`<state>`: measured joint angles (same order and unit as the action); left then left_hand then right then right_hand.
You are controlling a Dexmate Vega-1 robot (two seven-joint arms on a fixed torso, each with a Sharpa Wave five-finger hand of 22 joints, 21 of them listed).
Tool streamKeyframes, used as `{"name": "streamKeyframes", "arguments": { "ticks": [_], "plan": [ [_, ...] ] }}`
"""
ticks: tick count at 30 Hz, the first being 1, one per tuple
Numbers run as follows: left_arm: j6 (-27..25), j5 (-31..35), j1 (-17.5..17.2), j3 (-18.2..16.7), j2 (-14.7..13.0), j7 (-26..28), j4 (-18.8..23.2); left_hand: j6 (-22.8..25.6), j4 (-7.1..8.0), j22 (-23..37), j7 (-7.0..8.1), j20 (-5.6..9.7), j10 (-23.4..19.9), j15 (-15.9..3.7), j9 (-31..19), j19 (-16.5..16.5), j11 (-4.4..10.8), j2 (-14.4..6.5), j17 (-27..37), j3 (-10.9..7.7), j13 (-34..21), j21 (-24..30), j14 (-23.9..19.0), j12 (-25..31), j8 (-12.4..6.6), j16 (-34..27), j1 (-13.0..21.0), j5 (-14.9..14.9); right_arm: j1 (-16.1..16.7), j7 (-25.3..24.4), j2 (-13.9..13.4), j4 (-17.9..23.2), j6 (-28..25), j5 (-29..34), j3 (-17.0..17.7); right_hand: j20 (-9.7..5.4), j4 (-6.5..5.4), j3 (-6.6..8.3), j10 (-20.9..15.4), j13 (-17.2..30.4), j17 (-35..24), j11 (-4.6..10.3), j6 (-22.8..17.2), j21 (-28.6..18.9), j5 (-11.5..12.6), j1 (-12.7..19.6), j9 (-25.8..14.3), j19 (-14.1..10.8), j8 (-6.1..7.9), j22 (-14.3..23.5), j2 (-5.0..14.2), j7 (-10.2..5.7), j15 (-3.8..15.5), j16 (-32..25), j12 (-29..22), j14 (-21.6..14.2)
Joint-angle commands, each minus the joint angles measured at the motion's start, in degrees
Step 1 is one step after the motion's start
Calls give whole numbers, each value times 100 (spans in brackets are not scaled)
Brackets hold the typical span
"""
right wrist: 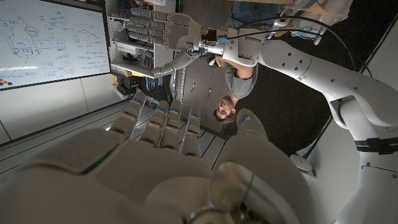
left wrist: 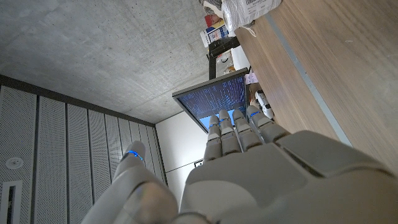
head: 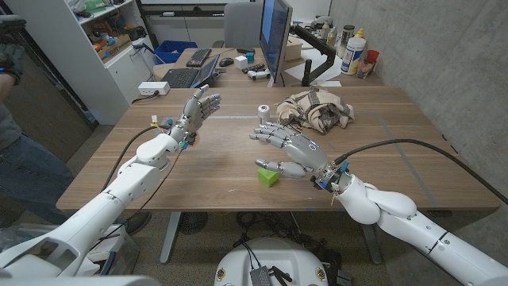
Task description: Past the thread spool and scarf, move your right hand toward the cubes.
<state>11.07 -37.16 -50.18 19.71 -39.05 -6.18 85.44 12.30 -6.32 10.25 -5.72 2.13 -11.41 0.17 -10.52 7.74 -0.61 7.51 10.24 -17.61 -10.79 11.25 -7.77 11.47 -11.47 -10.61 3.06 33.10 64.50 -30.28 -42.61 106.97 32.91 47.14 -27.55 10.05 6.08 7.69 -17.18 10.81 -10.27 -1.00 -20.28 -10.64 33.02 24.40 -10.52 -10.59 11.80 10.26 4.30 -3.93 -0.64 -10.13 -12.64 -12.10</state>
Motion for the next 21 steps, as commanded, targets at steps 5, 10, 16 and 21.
{"name": "streamKeyframes", "arguments": {
  "ticks": [5, 10, 16, 21],
  "plan": [
    [54, -54, -30, -45, -28, -62, -28, 63, -11, 9, -16, 22, -39, 149, -31, -13, -37, 8, 19, 38, -8, 18, -34, 16, -28, -35, 38, 65, -222, 114, -103, -49, -389, -51, -387, 55, 40, -6, 45, 15, -25, 80, -41, -68, -43, 23, -20, -57, -14, 21, -22, -84, -104, -63, 17, -95],
    [82, -65, -36, -61, -22, -60, -38, 74, -10, 11, 0, -159, -33, 339, -33, -20, -26, -1, 19, 69, -8, 18, -29, 12, -27, -31, 43, 86, -277, 140, -104, -90, -459, -71, -479, 92, 51, -1, 61, 13, -20, 157, -12, -108, -53, 37, -19, -159, -33, 21, -21, -109, -212, -66, 21, -130],
    [95, -68, -49, -75, -29, -56, -32, 93, -11, 12, 21, -177, -42, 358, -34, -14, -42, -4, 19, 79, -9, 22, -47, 15, -32, -37, 46, 94, -389, 239, -70, -144, -553, -79, -611, 155, 62, 3, 68, 12, -17, 154, 29, -122, -62, 51, -19, -204, -53, 21, -23, -120, -313, -64, 23, -146],
    [104, -76, -66, -91, -41, -56, -20, 104, -11, 12, 35, -203, -54, 370, -35, -23, -38, -6, 19, 87, -9, 19, -45, 19, -34, -35, 49, 100, -477, 272, -32, -199, -618, -52, -717, 190, 67, 5, 71, 12, -16, 163, 35, -120, -66, 59, -18, -208, -55, 21, -25, -121, -353, -61, 24, -146]
  ]
}}
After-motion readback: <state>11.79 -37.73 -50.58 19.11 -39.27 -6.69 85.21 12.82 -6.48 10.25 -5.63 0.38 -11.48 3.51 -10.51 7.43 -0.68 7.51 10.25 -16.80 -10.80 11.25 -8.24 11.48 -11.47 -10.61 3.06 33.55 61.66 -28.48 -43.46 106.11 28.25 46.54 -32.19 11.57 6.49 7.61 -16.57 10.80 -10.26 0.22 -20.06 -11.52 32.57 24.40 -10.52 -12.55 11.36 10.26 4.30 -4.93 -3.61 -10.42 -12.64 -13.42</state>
